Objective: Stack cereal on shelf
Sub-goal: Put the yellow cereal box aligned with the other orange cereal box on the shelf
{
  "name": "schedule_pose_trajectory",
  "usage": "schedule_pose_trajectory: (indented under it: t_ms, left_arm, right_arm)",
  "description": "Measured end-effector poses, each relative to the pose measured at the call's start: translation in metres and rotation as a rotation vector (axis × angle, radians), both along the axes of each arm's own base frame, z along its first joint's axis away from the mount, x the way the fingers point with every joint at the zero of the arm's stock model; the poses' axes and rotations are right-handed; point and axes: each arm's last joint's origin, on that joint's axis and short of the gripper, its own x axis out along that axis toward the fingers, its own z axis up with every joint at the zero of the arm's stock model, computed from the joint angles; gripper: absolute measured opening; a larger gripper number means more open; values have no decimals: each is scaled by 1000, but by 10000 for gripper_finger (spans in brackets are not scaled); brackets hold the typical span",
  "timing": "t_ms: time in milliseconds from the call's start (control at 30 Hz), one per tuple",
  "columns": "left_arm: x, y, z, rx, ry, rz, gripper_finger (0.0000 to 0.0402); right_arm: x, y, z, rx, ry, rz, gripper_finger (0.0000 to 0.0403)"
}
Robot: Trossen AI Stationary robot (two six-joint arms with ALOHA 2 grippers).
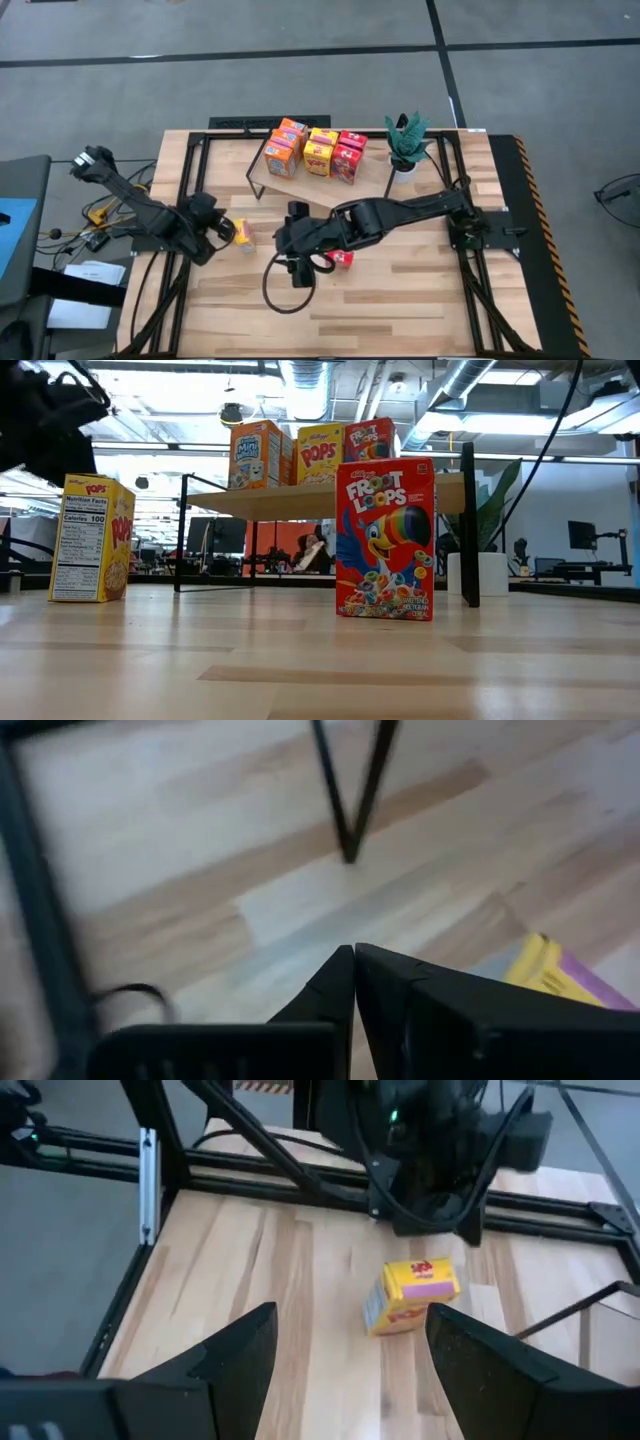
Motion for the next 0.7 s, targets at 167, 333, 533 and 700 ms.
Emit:
schedule_pose_trajectory:
  t_ms: [167,333,533,700]
  left_arm:
    - [6,-5,-20,-74,-81,1,0]
    - [8,-7,-38,-171,-152,37,0]
    - [17,-12,-58,-230,-288,26,0]
    - [26,-19,-69,-264,-356,5,0]
  right_arm:
    - [-1,0,-1,-3,16,1,282]
    - [-2,3,-2,-4,18,4,282]
    - [-4,8,-2,-6,26,16,282]
    - [-4,9,-2,-8,28,18,282]
